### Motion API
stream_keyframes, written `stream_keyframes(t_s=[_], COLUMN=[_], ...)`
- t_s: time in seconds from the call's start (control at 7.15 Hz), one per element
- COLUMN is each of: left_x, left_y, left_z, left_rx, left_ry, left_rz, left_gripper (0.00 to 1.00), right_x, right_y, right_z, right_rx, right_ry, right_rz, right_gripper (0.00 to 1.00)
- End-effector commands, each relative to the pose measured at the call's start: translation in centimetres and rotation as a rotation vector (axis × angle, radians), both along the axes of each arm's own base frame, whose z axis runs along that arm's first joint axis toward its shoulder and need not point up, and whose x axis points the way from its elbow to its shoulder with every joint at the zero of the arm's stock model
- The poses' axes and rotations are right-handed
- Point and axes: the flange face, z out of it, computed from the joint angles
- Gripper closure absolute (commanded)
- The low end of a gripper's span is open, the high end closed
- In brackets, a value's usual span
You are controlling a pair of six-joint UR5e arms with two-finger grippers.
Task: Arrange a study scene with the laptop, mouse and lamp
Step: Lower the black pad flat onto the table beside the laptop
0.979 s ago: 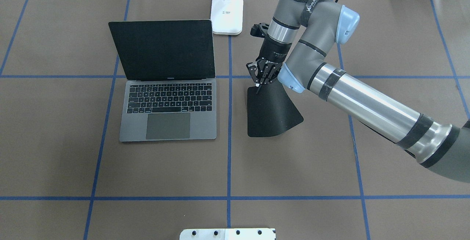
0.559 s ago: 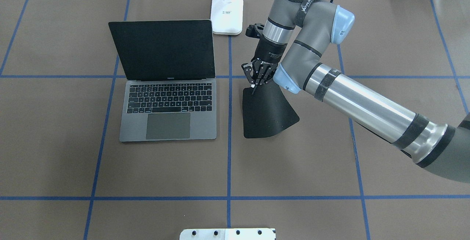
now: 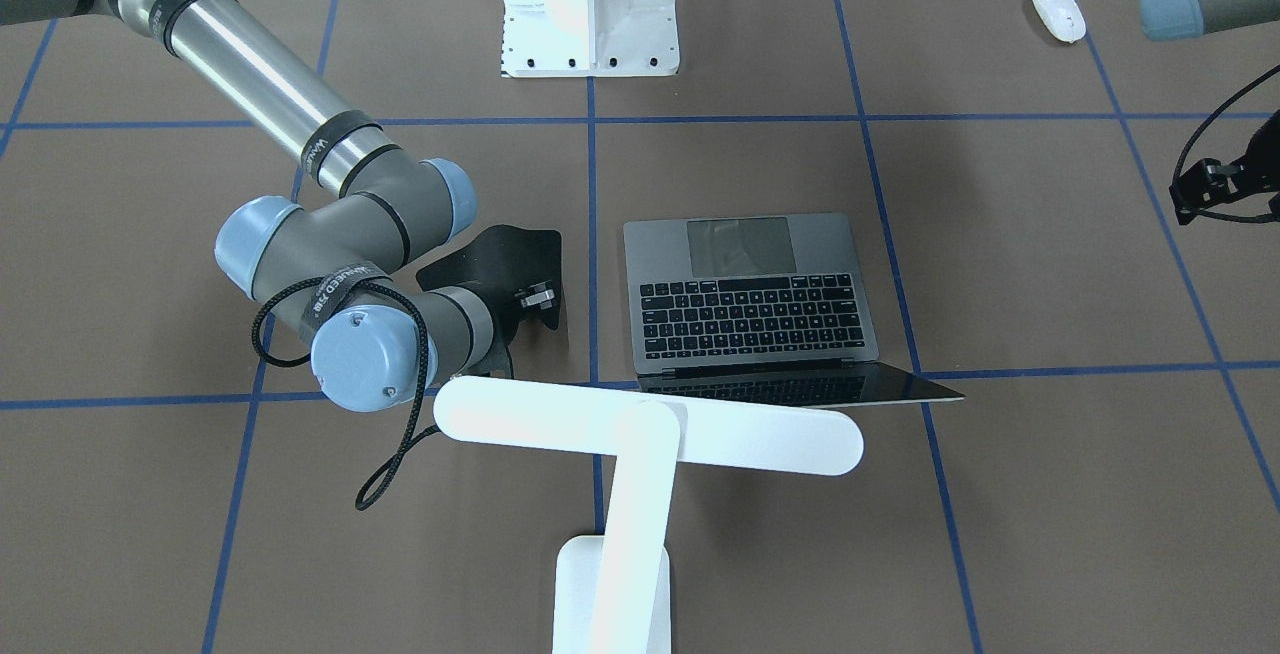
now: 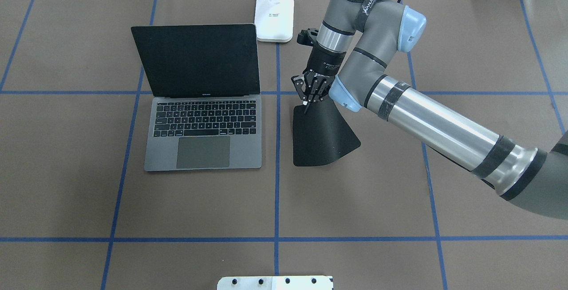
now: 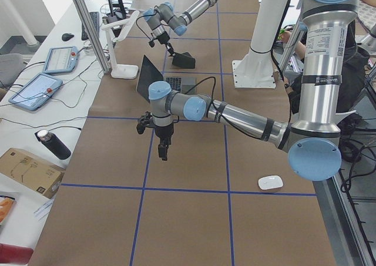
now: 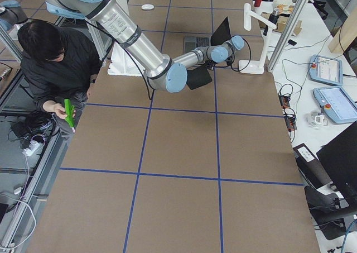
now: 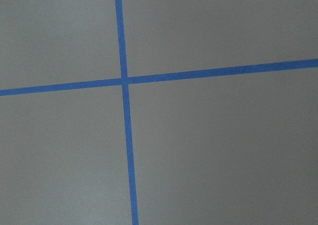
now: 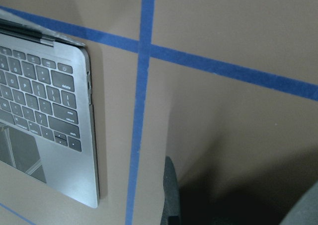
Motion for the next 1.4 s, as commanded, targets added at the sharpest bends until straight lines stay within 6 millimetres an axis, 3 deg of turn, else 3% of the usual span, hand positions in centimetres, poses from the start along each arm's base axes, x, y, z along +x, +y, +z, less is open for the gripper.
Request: stream_keyframes(t_s=[0.0,1.26], left_x=[0.0,-0.3], left_y=[-0.1,-0.2], left_z=[-0.1,-0.7], left_rx=[0.002,0.011], left_ry=[0.001,0.004], left_rz=[-0.001,-0.010], left_gripper=[0.00,0.00], right_x=[-0.5,-0.9], right_y=[-0.5,-0.6], right_z=[-1.4,-0.5], right_rx=[-0.039,-0.079], right_ry=[0.007,0.016], right_rz=[0.008,0.001], right_gripper=[1.00,1.00])
